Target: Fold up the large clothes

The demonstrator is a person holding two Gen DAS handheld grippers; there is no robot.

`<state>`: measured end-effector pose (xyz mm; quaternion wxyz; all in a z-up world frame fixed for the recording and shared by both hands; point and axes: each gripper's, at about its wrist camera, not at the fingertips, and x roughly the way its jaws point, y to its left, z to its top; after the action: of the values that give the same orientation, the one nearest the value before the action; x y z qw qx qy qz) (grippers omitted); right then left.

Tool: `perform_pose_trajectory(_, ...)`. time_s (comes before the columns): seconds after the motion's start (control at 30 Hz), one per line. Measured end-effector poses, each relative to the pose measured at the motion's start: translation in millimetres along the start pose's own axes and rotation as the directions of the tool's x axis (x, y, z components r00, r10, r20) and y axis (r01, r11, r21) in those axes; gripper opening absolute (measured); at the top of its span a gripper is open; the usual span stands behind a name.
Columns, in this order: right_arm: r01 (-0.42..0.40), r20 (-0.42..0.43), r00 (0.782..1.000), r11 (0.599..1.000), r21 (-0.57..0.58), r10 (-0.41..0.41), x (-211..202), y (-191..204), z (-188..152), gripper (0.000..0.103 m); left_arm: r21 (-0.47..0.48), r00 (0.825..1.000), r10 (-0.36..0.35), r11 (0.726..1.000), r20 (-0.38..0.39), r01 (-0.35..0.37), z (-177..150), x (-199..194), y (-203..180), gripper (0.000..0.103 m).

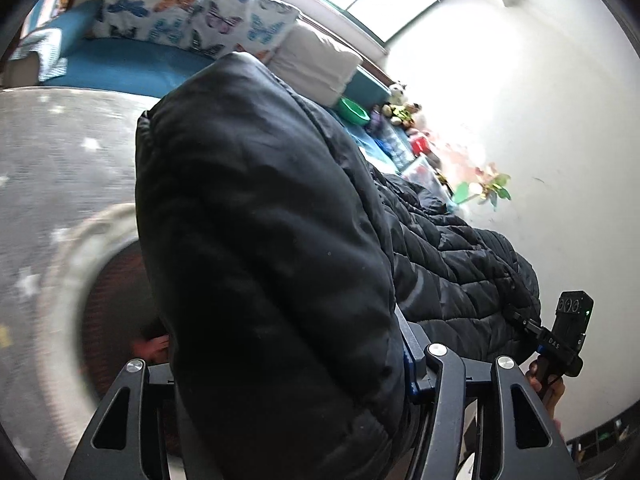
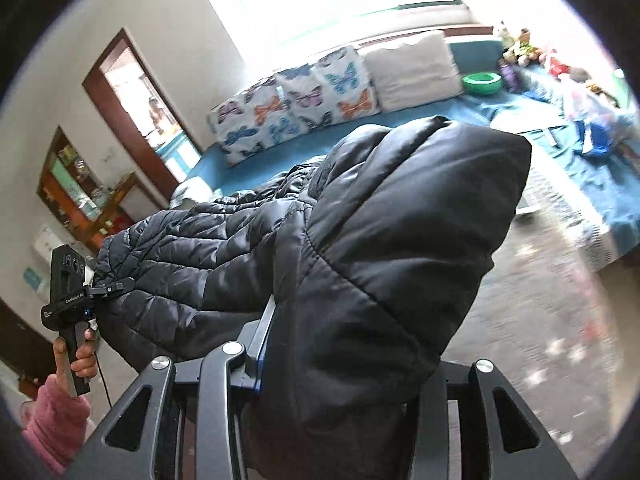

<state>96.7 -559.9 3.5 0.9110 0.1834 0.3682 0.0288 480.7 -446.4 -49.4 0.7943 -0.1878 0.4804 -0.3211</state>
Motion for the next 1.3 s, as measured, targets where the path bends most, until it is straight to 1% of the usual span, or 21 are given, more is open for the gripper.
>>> perform_pose_trajectory(0.13, 0.046, 0.007, 0.999, 0.998, 0.032, -0.046, 3.7, -32.2, -1.7, 0.043, 0.005, 0.999, -0.017, 1.0, -0.045, 0.017, -7.7, 59.8, -25.3, 0.062)
perform_pose_trajectory(0.2, 0.052, -0.006, 0.999, 0.996, 0.066, -0.052, 11.4, -49.2, -9.0, 0.043, 0.01, 0.997, 0.006, 1.0, -0.076, -0.005, -9.9, 85.6, -34.6, 0.063)
perform_pose_trajectory(0.27, 0.047, -0.031, 0.999, 0.992, 0.115, -0.044, 19.6, -70.1, -19.9, 0.046, 0.002, 0.995, 0.029, 1.0, -0.093, -0.029, -17.8, 100.6, -48.6, 0.072)
perform_pose_trajectory(0.3, 0.035, -0.045, 0.999, 0.988, 0.148, -0.028, 25.7, -80.5, -27.2, 0.048, -0.018, 0.994, 0.03, 0.999, -0.106, -0.032, -19.5, 109.4, -50.0, 0.075)
perform_pose_trajectory(0.37, 0.018, -0.052, 0.999, 0.98, 0.198, -0.008, 34.0, -95.1, -37.4, 0.064, -0.065, 0.992, 0.005, 0.998, -0.123, -0.013, -23.4, 123.8, -46.9, 0.087)
perform_pose_trajectory(0.4, 0.004, -0.042, 0.999, 0.974, 0.228, 0.006, 36.0, -103.6, -42.7, 0.069, -0.089, 0.991, -0.006, 0.996, -0.134, -0.006, -21.9, 131.8, -44.2, 0.089)
perform_pose_trajectory(0.43, -0.008, -0.032, 0.999, 0.966, 0.259, 0.017, 36.4, -109.6, -46.0, 0.076, -0.11, 0.99, -0.02, 0.994, -0.143, 0.004, -20.3, 139.4, -43.0, 0.092)
perform_pose_trajectory(0.47, -0.027, -0.029, 0.999, 0.954, 0.299, 0.037, 38.8, -115.5, -50.2, 0.08, -0.128, 0.988, -0.033, 0.992, -0.151, 0.013, -19.3, 145.2, -44.3, 0.092)
perform_pose_trajectory(0.53, -0.034, -0.031, 0.998, 0.943, 0.332, 0.047, 33.5, -120.8, -52.2, 0.081, -0.137, 0.986, -0.037, 0.991, -0.161, 0.015, -15.3, 152.5, -48.6, 0.092)
perform_pose_trajectory(0.6, -0.002, -0.035, 0.999, 0.951, 0.31, 0.014, 22.6, -118.7, -50.5, 0.081, -0.121, 0.989, -0.024, 0.993, -0.144, 0.007, -7.8, 152.8, -59.0, 0.092)
perform_pose_trajectory(0.7, 0.115, -0.035, 0.993, 0.963, 0.245, -0.11, -2.0, -111.4, -39.2, 0.081, -0.131, 0.996, -0.007, 0.991, -0.09, -0.004, 7.8, 148.6, -67.7, 0.092)
perform_pose_trajectory(0.77, 0.183, 0.004, 0.982, 0.962, 0.201, -0.188, -17.5, -104.7, -33.7, 0.081, -0.153, 0.999, 0.007, 0.988, -0.049, -0.015, 11.9, 139.0, -66.5, 0.092)
perform_pose_trajectory(0.83, 0.226, 0.06, 0.969, 0.959, 0.172, -0.239, -34.8, -95.9, -25.1, 0.081, -0.117, 0.999, 0.03, 0.993, 0.018, -0.027, 22.2, 127.0, -80.9, 0.092)
perform_pose_trajectory(0.93, 0.196, 0.118, 0.97, 0.969, 0.153, -0.215, -43.7, -84.8, -12.5, 0.081, -0.039, 0.994, 0.021, 0.999, 0.109, -0.017, 26.4, 94.4, -110.5, 0.092)
perform_pose_trajectory(0.97, 0.188, 0.129, 0.97, 0.971, 0.146, -0.207, -42.3, -79.3, -8.7, 0.081, -0.019, 0.992, 0.012, 1.0, 0.122, -0.01, 27.5, 87.0, -116.9, 0.092)
perform_pose_trajectory(1.07, 0.17, 0.115, 0.976, 0.976, 0.138, -0.186, -24.8, -73.2, -3.1, 0.081, 0.083, 0.993, -0.02, 0.996, 0.114, 0.011, 37.8, 99.3, -153.9, 0.092)
perform_pose_trajectory(1.1, 0.172, 0.102, 0.977, 0.974, 0.145, -0.187, -15.3, -71.4, -0.4, 0.081, 0.099, 0.994, -0.016, 0.995, 0.107, 0.005, 49.1, 84.3, -135.5, 0.092)
perform_pose_trajectory(1.17, 0.174, 0.081, 0.979, 0.973, 0.155, -0.188, -0.4, -71.6, 0.6, 0.081, 0.112, 0.998, -0.014, 0.994, 0.068, 0.007, 52.0, 109.2, -145.1, 0.09)
perform_pose_trajectory(1.23, 0.183, 0.065, 0.979, 0.97, 0.161, -0.196, 7.3, -74.6, -2.2, 0.08, 0.1, 0.999, -0.006, 0.995, 0.037, 0.002, 44.1, 115.7, -139.0, 0.09)
perform_pose_trajectory(1.27, 0.194, 0.055, 0.977, 0.969, 0.156, -0.204, 12.5, -75.3, -2.9, 0.078, 0.087, 1.0, 0.002, 0.996, 0.02, -0.004, 45.1, 128.4, -137.3, 0.09)
perform_pose_trajectory(1.3, 0.204, 0.05, 0.976, 0.967, 0.151, -0.214, 13.9, -74.6, -4.6, 0.076, 0.079, 1.0, 0.003, 0.997, 0.013, -0.004, 31.5, 126.0, -131.3, 0.09)
